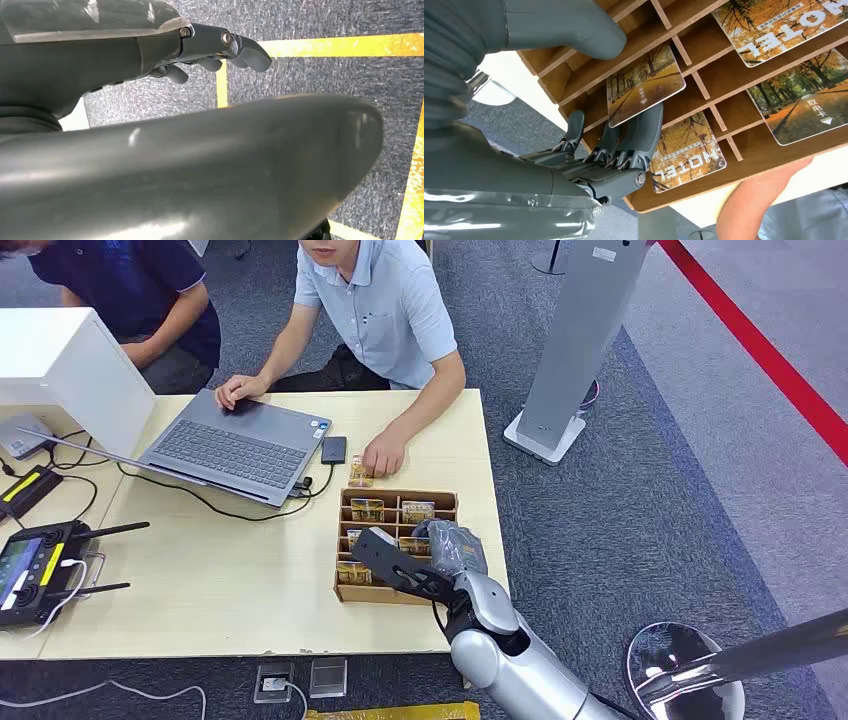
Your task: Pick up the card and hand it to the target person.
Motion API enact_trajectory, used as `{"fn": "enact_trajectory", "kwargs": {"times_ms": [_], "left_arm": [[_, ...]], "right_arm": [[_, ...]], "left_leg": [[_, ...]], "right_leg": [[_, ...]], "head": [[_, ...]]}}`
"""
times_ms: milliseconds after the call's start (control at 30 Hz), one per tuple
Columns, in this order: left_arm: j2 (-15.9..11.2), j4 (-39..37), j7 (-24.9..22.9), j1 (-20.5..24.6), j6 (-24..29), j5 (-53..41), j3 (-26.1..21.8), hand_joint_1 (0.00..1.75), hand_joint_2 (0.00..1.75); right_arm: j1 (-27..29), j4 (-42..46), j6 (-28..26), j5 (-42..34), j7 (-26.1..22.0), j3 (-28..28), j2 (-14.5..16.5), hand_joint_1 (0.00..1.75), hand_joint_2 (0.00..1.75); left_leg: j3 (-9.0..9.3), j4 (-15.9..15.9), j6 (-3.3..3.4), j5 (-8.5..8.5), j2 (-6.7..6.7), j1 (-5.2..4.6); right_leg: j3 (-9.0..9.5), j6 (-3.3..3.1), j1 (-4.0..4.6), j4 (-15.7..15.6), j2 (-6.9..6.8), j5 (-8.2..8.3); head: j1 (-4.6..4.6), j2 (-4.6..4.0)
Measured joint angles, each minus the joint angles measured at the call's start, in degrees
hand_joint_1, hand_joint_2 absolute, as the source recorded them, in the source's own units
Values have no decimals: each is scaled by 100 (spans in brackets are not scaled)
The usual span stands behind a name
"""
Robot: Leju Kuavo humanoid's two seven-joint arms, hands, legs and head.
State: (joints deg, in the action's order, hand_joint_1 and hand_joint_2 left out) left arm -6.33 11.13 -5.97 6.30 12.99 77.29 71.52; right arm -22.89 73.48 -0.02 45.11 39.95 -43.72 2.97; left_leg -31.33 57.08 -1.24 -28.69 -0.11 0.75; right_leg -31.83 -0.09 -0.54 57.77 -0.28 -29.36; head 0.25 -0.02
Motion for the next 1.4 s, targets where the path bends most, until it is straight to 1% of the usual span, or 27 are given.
{"fn": "enact_trajectory", "kwargs": {"times_ms": [167, 300, 400, 900, 1133, 1267, 1400], "left_arm": [[1, 0, 0, 0, -1, 0, 0, 0, 0], [3, 0, 0, 0, -1, 0, 0, 0, 0], [3, 0, 0, 0, -1, 0, 0, 0, 0], [10, 0, 8, 1, -16, -110, 2, 0, 0], [10, 0, 25, 0, 21, -98, 2, 0, 0], [10, 0, 36, 0, 16, -71, 2, 0, 0], [10, 0, 63, -3, 2, -56, 2, 0, 0]], "right_arm": [[3, 0, 4, -2, 0, -3, 0, 85, 175], [3, 0, 1, 0, 0, -3, 0, 129, 175], [2, 0, -7, 4, 0, -3, 0, 138, 175], [-3, 1, -155, -76, 0, -14, 0, 134, 175], [-28, 88, -346, -229, -13, -109, -44, 134, 175], [-78, 289, -532, -286, -150, -190, -115, 134, 175], [-136, 677, -707, -245, -359, -263, -233, 134, 175]], "left_leg": [[0, 0, 0, 0, 0, 0], [0, 0, 0, 0, 0, 0], [0, 0, 0, 0, 0, 0], [0, 0, 0, 0, 0, 0], [-1, 0, 0, 0, 0, 0], [0, 0, 0, 0, 0, 0], [1, 0, 0, 0, 0, 0]], "right_leg": [[0, 0, 0, 0, 0, 0], [0, 0, 0, 0, 0, 0], [0, 0, 0, 0, 0, 0], [0, 0, 0, 0, 0, 0], [-1, 0, 0, 0, 0, 0], [-1, 0, 0, 0, 0, 0], [0, 0, 0, 0, 0, 0]], "head": [[0, 0], [-1, 0], [0, 0], [0, 0], [0, 0], [0, 0], [-2, 0]]}}
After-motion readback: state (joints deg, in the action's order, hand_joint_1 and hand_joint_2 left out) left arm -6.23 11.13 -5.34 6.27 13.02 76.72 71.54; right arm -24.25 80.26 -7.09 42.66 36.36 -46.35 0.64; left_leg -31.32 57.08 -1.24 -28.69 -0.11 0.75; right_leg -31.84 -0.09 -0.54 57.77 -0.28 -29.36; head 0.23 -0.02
